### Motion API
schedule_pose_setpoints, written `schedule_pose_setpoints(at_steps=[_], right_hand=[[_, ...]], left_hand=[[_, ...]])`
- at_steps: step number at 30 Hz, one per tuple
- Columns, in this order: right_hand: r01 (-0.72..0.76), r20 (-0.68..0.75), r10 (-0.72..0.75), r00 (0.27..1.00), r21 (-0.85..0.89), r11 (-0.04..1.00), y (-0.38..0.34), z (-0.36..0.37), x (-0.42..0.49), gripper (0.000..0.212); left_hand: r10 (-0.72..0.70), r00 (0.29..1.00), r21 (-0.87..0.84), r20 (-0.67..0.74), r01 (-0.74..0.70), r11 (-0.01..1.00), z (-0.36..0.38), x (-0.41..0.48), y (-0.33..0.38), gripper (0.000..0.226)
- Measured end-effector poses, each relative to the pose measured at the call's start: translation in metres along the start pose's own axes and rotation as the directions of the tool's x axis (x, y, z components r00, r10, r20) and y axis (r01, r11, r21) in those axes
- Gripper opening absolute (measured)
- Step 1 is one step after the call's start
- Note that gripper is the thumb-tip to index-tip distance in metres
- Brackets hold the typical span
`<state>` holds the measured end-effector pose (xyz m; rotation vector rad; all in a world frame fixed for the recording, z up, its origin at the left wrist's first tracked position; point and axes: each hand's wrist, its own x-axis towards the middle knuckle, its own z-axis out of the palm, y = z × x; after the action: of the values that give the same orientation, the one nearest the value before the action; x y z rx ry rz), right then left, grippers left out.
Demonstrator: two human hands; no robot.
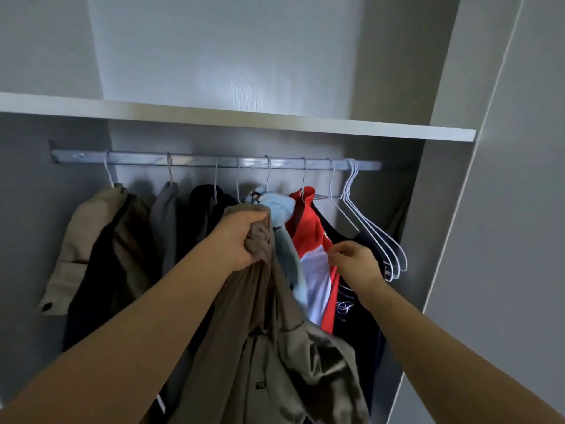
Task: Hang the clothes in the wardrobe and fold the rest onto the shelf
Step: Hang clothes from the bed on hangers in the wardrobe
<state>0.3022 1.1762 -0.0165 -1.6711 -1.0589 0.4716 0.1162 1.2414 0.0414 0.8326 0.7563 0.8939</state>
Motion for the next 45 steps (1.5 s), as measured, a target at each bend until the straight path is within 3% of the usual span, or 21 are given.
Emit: schedule_pose_setpoints(at_steps=[5, 9, 13, 19, 27, 31, 34, 39, 45], right_hand=[[0.074, -0.202, -0.159, 0.966, -0.373, 0.925, 0.018, -0.021, 0.081, 0.030], [0.069, -0.149, -0.173, 0.974, -0.528, 0.846, 0.035, -0.037, 0.130, 0.035], [0.084, -0.072, -0.217, 0.973, -0.773, 0.629, 0.053, -0.042, 0.159, 0.033], [0.105, -0.054, -0.237, 0.970, -0.785, 0.610, 0.059, -0.052, 0.193, 0.034], [0.193, 0.105, -0.261, 0.960, -0.920, 0.340, 0.060, -0.052, 0.222, 0.049], [0.222, 0.149, -0.271, 0.951, -0.939, 0.264, 0.060, -0.051, 0.230, 0.048], [0.227, 0.146, -0.260, 0.954, -0.922, 0.314, 0.062, -0.048, 0.233, 0.042], [0.230, 0.051, -0.290, 0.956, -0.743, 0.629, 0.060, -0.044, 0.233, 0.024], [0.162, -0.073, -0.224, 0.972, -0.479, 0.863, 0.042, -0.036, 0.214, 0.016]], left_hand=[[0.083, 0.994, 0.022, -0.072, -0.082, 0.996, 0.029, 0.040, 0.011, 0.022], [0.072, 0.990, -0.019, -0.117, -0.075, 0.997, 0.045, 0.067, 0.012, 0.021], [0.052, 0.990, -0.089, -0.131, -0.064, 0.994, 0.048, 0.085, 0.008, 0.022], [0.059, 0.993, -0.130, -0.106, -0.073, 0.989, 0.050, 0.097, -0.001, 0.027], [0.030, 0.993, -0.155, -0.116, -0.048, 0.987, 0.061, 0.108, -0.005, 0.027], [0.032, 0.992, -0.131, -0.125, -0.049, 0.990, 0.064, 0.110, -0.005, 0.026], [0.030, 0.988, -0.145, -0.152, -0.052, 0.988, 0.063, 0.111, -0.005, 0.027], [0.037, 0.986, -0.131, -0.162, -0.059, 0.990, 0.056, 0.105, -0.004, 0.025], [0.037, 0.985, -0.125, -0.168, -0.059, 0.990, 0.050, 0.092, -0.004, 0.023]])
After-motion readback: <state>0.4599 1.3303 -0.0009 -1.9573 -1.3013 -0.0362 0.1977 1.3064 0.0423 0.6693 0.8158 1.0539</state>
